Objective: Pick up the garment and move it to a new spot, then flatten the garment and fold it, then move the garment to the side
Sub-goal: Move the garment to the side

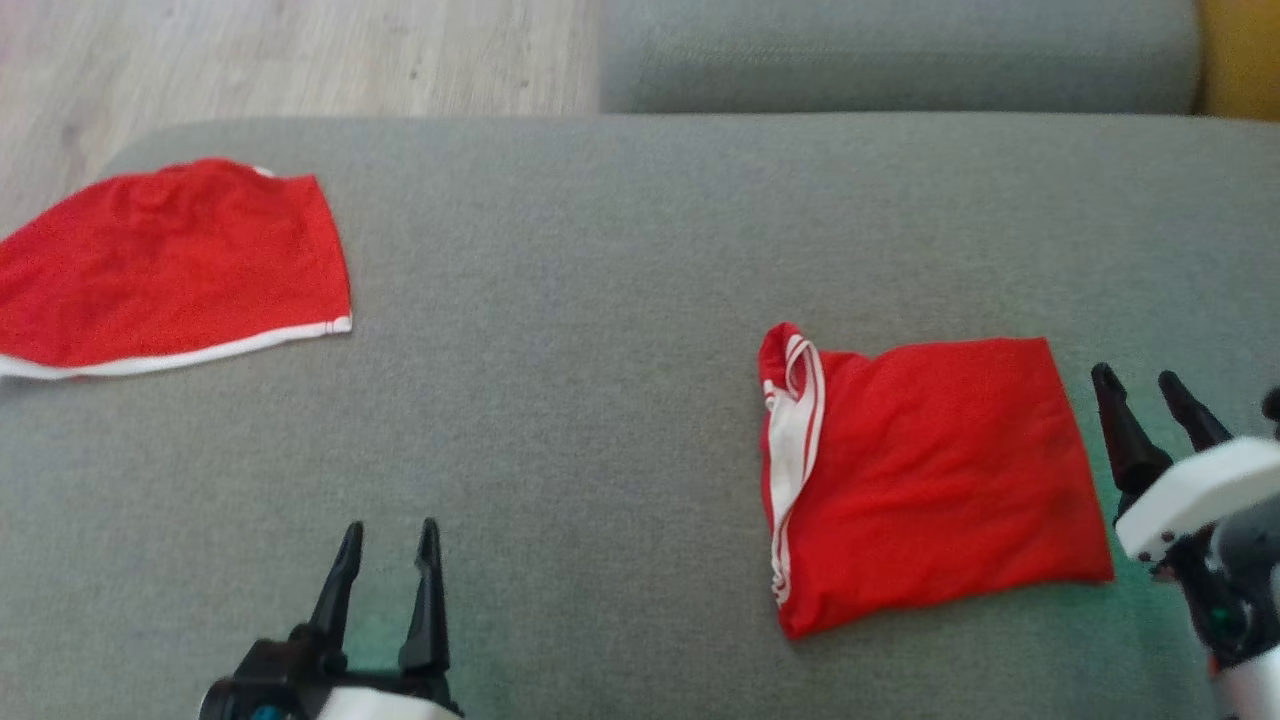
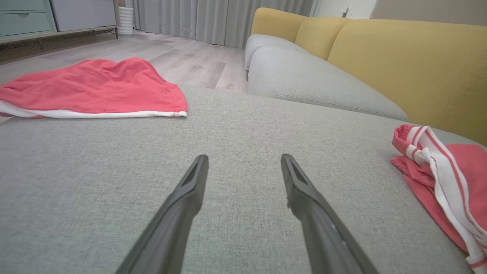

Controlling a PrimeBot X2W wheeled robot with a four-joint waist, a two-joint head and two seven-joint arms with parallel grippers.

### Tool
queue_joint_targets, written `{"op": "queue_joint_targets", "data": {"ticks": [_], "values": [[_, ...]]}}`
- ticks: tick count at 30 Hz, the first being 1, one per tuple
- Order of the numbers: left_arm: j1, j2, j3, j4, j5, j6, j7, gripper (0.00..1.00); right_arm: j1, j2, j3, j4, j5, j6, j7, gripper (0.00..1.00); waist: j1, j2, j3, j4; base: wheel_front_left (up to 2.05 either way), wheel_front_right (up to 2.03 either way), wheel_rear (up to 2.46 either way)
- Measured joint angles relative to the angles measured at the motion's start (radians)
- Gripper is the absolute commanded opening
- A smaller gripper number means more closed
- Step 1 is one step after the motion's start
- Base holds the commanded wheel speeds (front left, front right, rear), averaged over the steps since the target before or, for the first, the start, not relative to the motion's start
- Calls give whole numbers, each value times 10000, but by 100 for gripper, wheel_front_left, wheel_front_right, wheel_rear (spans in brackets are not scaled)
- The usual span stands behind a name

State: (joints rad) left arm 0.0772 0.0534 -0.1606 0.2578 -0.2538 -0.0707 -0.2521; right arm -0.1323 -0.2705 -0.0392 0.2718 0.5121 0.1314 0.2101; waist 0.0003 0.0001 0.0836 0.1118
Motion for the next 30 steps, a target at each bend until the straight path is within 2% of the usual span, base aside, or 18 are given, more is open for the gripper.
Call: {"op": "queue_joint_targets", "data": {"ticks": [3,8,15,16,18,21,25,30], "values": [[-223,-17,-73,8,2,-2,0,100,-334,-178,10,581,-127,0,1139,100,0,0,233,166,0,0,0],[-388,-17,-196,46,12,-2,0,100,-484,-146,274,1369,-23,0,2065,100,0,0,468,417,0,0,0],[-552,-17,-326,148,13,0,0,100,-1185,-157,174,2383,198,0,2723,100,-3,0,706,606,0,0,0],[-577,-17,-332,148,13,0,0,100,-1297,-159,155,2485,272,0,2790,49,-2,0,732,597,0,0,0],[-609,-17,-357,148,12,2,0,100,-1459,-161,142,2569,384,0,2819,0,-3,0,803,559,0,0,0],[-740,-17,-387,136,12,17,0,100,-1708,-159,111,2646,771,0,2731,0,-2,0,932,428,0,0,0],[-960,-19,-360,-52,13,88,-2,100,-2349,-322,221,2759,458,0,1998,0,-2,0,1198,74,0,0,0],[-1380,-23,-343,-132,380,-13,-2,100,-4075,-1266,-314,3162,-391,0,1235,0,0,0,1843,-455,0,0,0]]}}
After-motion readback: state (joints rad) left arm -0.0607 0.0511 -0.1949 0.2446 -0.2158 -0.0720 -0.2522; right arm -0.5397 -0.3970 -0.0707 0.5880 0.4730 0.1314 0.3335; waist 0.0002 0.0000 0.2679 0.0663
